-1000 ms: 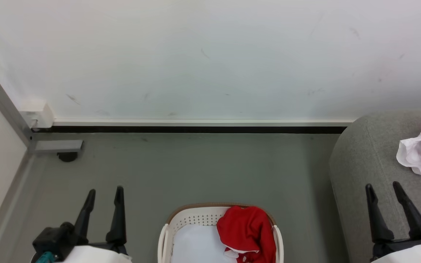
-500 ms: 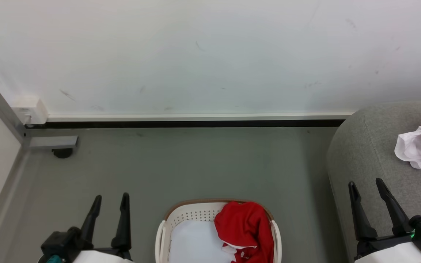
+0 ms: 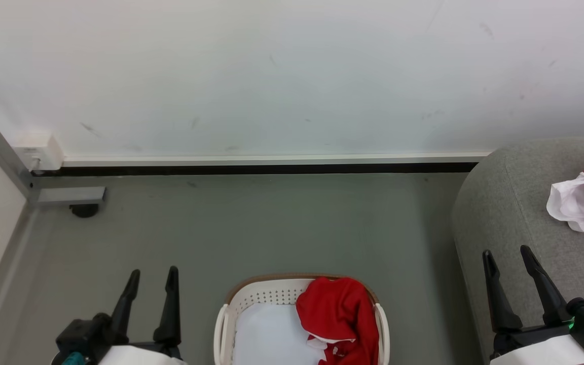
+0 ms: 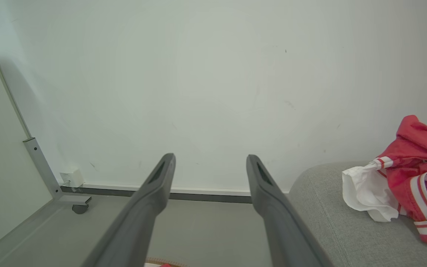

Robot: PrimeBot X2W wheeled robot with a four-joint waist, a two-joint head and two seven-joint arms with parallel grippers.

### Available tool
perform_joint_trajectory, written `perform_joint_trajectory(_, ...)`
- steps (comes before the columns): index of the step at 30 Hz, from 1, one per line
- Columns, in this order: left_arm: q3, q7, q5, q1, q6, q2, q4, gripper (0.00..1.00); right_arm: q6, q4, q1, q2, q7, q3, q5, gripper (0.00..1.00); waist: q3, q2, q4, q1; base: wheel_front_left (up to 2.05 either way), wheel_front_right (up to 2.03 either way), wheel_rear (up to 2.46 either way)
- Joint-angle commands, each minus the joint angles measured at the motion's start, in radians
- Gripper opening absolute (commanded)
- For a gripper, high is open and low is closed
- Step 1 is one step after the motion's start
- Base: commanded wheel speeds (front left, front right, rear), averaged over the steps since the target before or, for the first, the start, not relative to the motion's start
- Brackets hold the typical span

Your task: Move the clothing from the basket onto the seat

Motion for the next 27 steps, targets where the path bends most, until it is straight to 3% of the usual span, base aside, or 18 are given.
perform_joint_trajectory(1, 0.005, 0.0, 0.015, -0.011, -0.003, 0.002, 0.0, 1.0, -0.002, 0.003, -0.013, 0.002, -0.003, -0.002, -0.009, 1.0, 0.003, 0.0, -0.001, 0.0, 0.0, 0.0, 0.0)
perform_joint_trajectory(12, -0.015, 0.0, 0.013, -0.056, -0.01, 0.001, 0.007, 1.0, -0.002, -0.006, -0.054, 0.001, -0.003, 0.011, -0.008, 1.0, 0.068, 0.0, -0.038, 0.0, 0.0, 0.0, 0.0)
perform_joint_trajectory(27, -0.087, 0.0, 0.036, -0.202, -0.018, 0.006, 0.116, 1.0, -0.002, -0.041, -0.157, 0.002, -0.003, -0.014, -0.038, 1.0, 0.252, 0.0, -0.156, 0.0, 0.0, 0.0, 0.0)
